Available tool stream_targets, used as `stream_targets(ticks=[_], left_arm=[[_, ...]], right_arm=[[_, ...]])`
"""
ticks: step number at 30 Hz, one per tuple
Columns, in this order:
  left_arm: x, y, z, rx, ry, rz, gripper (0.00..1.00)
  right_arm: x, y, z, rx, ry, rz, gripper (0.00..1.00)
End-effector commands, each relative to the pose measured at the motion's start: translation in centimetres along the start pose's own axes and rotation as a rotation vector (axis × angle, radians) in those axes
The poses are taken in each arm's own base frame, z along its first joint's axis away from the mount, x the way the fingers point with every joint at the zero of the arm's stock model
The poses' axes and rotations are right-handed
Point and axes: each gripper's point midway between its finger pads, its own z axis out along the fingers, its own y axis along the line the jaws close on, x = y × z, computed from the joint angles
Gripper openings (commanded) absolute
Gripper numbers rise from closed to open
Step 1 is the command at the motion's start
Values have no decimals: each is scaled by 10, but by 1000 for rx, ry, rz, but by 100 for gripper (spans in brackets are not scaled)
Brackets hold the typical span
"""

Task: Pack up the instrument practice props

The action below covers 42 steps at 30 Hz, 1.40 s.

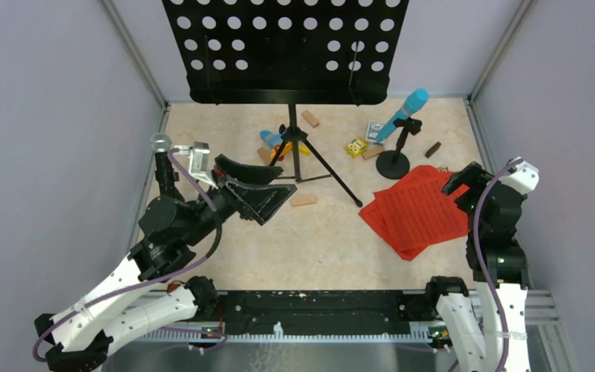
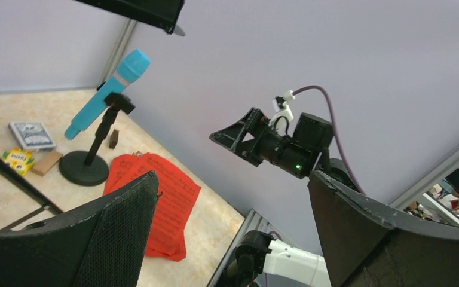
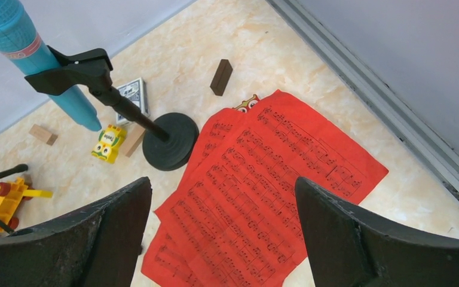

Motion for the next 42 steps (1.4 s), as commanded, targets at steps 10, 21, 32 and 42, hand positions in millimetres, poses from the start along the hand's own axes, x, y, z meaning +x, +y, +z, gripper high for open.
stream_targets(ticks=[10, 21, 32, 42], left_arm=[[24, 55, 11, -286, 153, 80, 99], [37, 101, -38, -501, 220, 211, 99], [71, 142, -49, -618, 315, 278, 99], [70, 185, -16, -545, 216, 442, 99]], right_arm=[[-3, 60, -16, -355, 22, -56, 89], [49, 122, -53, -815, 164, -76, 89], [110, 192, -77, -1037, 285, -142, 83], [156, 265, -80, -986, 321, -183, 77]])
